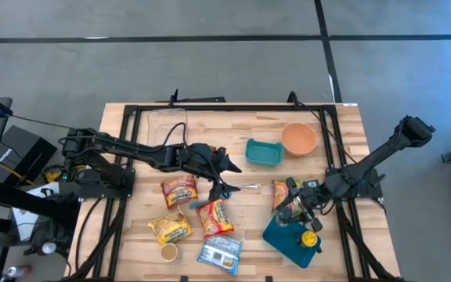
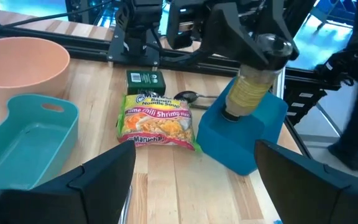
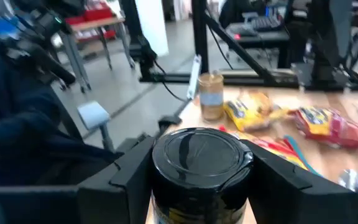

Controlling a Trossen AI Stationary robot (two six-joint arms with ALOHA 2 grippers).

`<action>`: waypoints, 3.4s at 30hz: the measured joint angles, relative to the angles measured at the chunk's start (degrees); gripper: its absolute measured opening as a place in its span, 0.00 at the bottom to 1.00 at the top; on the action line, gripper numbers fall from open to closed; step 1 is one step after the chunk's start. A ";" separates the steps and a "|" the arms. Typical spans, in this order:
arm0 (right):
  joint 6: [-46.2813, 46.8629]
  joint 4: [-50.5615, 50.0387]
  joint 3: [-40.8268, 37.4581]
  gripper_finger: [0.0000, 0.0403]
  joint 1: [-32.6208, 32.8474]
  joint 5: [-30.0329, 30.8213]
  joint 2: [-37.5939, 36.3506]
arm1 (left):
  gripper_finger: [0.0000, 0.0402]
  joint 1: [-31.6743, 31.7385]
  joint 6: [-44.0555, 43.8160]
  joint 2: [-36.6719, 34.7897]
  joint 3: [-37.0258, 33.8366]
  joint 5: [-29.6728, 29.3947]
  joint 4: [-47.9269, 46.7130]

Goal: Pick & Place Food Item
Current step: Put the black seasoning bottle into the blue bin

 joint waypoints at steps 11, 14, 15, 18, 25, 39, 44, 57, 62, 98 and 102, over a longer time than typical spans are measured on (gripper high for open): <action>-0.02 10.35 -8.68 0.49 1.51 -0.04 0.15 | 0.80 0.00 0.00 0.00 0.00 0.00 0.26; -0.02 12.36 -10.43 0.49 1.20 -0.05 1.08 | 0.80 -0.01 0.00 0.00 0.00 0.01 0.26; -0.02 13.59 -10.85 0.49 1.22 -0.09 1.46 | 0.80 -0.02 0.00 0.00 0.00 0.01 0.26; 0.00 15.94 -12.24 0.49 1.20 -0.48 2.58 | 0.80 0.00 0.00 0.00 0.00 0.02 0.24; -0.04 16.58 -12.42 0.49 1.20 -1.55 6.58 | 0.80 -0.02 0.00 0.00 0.00 0.00 0.22; -3.57 17.38 -12.40 0.49 0.93 -6.56 10.27 | 0.80 -0.01 0.00 0.00 0.00 0.02 0.17; -4.17 17.32 -12.40 0.49 -0.93 -10.38 10.27 | 0.80 -0.01 0.00 0.00 0.00 0.01 0.17; -6.02 24.59 -16.82 0.49 -4.60 -15.00 10.27 | 0.80 -0.01 0.00 0.00 0.00 0.02 0.17; -6.10 26.13 -16.84 0.49 -6.20 -17.38 12.96 | 0.80 -0.02 0.00 0.00 0.00 0.02 0.18; -3.91 42.36 -16.82 0.53 -8.08 -17.91 28.43 | 0.80 0.00 0.00 0.00 0.00 0.02 0.17; -1.30 42.46 -16.76 0.54 -7.89 -17.93 28.43 | 0.80 -0.01 0.00 0.00 0.00 0.01 0.18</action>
